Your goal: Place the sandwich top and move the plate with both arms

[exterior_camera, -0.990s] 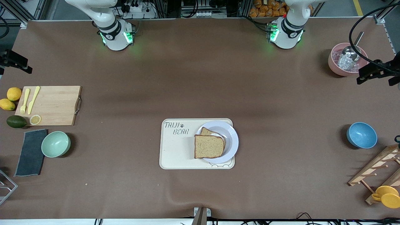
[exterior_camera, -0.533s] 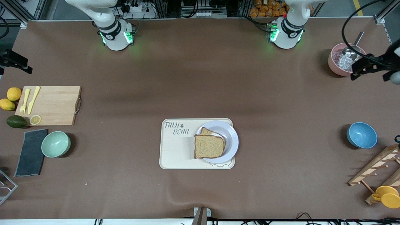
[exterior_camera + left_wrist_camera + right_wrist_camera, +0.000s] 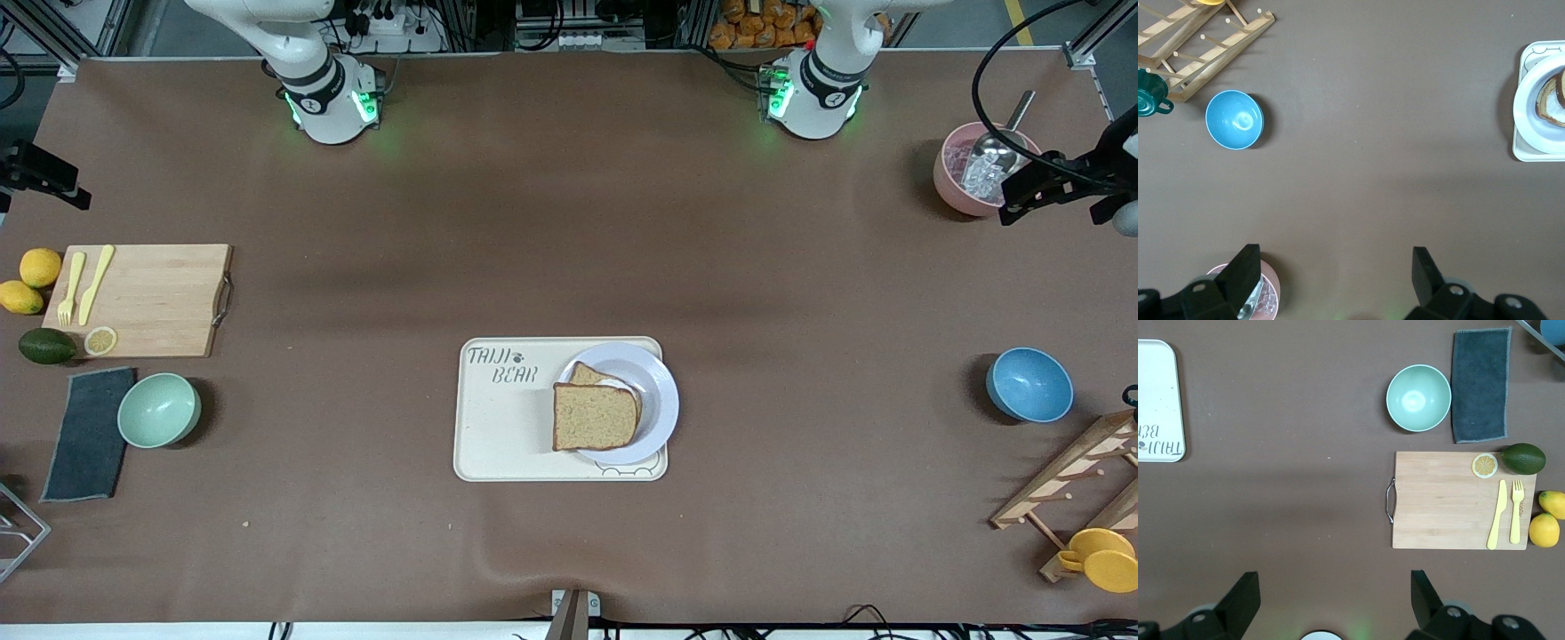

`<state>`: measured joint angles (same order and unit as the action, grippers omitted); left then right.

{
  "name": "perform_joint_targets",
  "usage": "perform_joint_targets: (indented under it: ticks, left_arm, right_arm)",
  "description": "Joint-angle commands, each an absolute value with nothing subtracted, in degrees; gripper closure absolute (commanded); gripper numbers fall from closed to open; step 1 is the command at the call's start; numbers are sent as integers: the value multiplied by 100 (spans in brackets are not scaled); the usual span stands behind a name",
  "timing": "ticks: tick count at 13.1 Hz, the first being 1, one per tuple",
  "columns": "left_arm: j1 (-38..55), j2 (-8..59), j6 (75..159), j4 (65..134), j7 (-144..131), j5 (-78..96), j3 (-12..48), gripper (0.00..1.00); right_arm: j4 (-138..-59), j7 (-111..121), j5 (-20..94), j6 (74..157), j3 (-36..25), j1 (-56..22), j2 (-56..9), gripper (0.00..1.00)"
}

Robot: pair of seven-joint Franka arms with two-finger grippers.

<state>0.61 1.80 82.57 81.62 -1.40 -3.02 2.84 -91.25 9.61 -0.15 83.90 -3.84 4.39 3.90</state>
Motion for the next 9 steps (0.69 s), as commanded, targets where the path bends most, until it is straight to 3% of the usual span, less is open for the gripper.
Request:
perform_joint_targets:
  ticks: [1,9]
  left_arm:
    - [62,18,8280,8323,-88,-272,290,0]
    - [79,-97,8103,8464,-509,26,308,0]
  right_arm:
    - [-9123,905,79,8411,-308,563,422,0]
    - [-9114,914,88,8402,-308,606,422,0]
